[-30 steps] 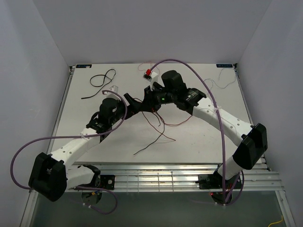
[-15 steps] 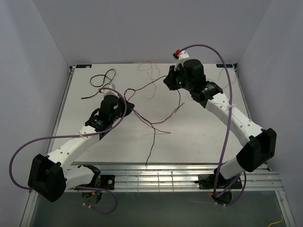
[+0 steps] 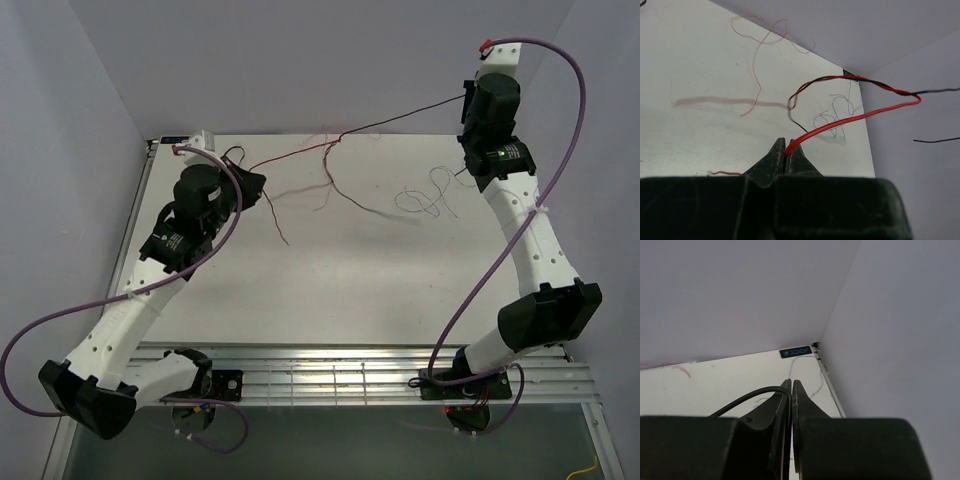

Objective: Untangle the cables

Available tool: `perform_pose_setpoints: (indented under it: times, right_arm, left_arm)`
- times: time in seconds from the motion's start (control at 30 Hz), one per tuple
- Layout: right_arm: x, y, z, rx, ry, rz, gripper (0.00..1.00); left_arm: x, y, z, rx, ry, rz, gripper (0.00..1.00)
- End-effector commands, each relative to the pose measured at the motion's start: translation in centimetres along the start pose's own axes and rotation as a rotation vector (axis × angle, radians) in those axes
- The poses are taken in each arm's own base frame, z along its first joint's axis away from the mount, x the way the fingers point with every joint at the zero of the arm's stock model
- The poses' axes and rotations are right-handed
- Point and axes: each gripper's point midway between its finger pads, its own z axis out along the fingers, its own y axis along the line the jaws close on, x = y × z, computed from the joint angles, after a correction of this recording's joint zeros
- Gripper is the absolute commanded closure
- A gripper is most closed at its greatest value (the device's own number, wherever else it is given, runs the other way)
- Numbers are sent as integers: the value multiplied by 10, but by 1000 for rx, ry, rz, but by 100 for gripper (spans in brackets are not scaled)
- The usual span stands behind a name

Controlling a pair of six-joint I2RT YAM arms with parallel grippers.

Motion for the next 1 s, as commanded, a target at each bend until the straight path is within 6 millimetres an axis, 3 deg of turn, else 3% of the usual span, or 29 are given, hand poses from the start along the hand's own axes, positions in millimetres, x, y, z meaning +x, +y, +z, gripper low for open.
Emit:
perform_pose_setpoints:
  times: [0.0, 0.03, 0.07, 0.2, 0.23, 0.37, 0.47, 0.7, 0.83, 0.97]
  right_arm:
    - [-47, -77, -7, 215, -112, 21, 92]
    - [-54, -88, -12, 230, -126, 20, 92]
    - [-56, -101, -13, 245, -135, 22, 92]
    - [-83, -137, -30, 289, -201, 34, 92]
    - [-90, -154, -36, 321, -217, 27, 92]
    - [-115, -171, -53, 338, -276, 16, 92]
    - [-123, -184, -60, 372, -292, 7, 92]
    - [-124, -212, -60, 448, -286, -17, 92]
    - [-121, -231, -62, 487, -282, -22, 92]
    - [-121, -237, -64, 498, -282, -32, 92]
  left_arm:
    - [-18, 28, -1, -139, -20, 23, 100]
    - [-37, 29, -1, -162, -59, 9, 100]
    - [-37, 36, 5, -195, -48, 9, 100]
    - [-82, 55, 8, -263, -134, -15, 100]
    - [-92, 57, 7, -275, -154, -7, 100]
    - [-137, 54, 2, -287, -243, -9, 100]
    - [-156, 55, 3, -303, -280, -5, 100]
    - [-195, 79, 5, -367, -321, -7, 100]
    - [-204, 93, 6, -391, -318, -25, 100]
    - [-215, 107, 0, -425, -343, -26, 100]
